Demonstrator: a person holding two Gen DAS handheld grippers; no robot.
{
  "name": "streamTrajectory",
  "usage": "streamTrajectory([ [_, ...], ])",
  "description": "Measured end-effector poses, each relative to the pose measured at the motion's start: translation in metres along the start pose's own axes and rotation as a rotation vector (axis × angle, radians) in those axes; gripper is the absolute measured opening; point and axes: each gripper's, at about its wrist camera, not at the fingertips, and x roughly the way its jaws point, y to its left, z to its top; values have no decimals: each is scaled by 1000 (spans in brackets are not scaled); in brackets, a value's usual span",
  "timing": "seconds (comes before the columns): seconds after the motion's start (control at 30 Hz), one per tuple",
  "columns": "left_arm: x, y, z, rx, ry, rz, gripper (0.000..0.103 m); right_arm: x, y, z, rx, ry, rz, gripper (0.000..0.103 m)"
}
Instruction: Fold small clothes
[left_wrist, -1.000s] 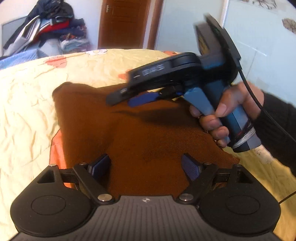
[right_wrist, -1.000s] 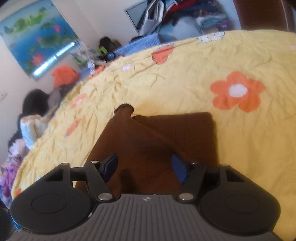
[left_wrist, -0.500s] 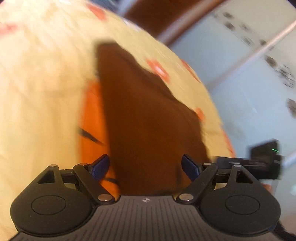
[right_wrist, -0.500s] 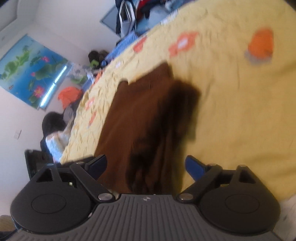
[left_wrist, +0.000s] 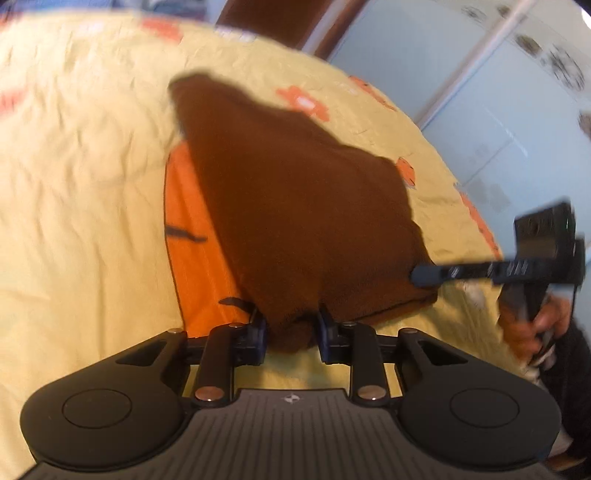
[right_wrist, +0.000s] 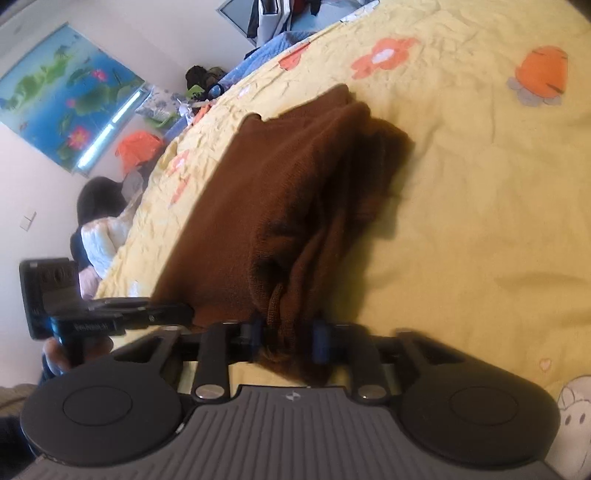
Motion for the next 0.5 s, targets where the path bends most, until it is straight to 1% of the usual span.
streamTrajectory([
  [0.03,-10,-6,0,36,-15,31,31,-8,4,3,-3,-22,-22,64],
  [0.07,-21,-11,3,79,-44,69,40,-18,8,7,-9,-66,-43,66],
  [0.1,-32,-16,5,112,-88,103,49,-31,11,12,-15,-121,-37,66],
  [0.13,-41,-20,7,141,-145,143,70,-42,16,18,-17,-177,-15,66],
  [0.17,-47,-28,10,173,-218,190,83,-48,23,26,-22,-233,5,66],
  [0.2,-48,-35,13,202,-271,209,83,-51,30,34,-39,-272,19,70],
  [0.23,-44,-42,17,217,-295,206,83,-45,37,46,-67,-288,26,77],
  [0.3,-22,-57,23,246,-287,184,83,-20,47,68,-115,-284,17,82],
  [0.37,13,-71,20,312,-240,243,82,15,41,87,-126,-220,-22,81],
  [0.4,31,-74,15,347,-194,268,82,36,37,91,-135,-167,-67,81],
  [0.43,48,-72,8,359,-139,283,83,55,29,93,-149,-107,-129,79],
  [0.47,53,-73,-3,393,-173,322,85,58,22,86,-202,-132,-130,78],
  [0.5,53,-76,-12,440,-197,328,85,56,17,85,-218,-146,-108,74],
])
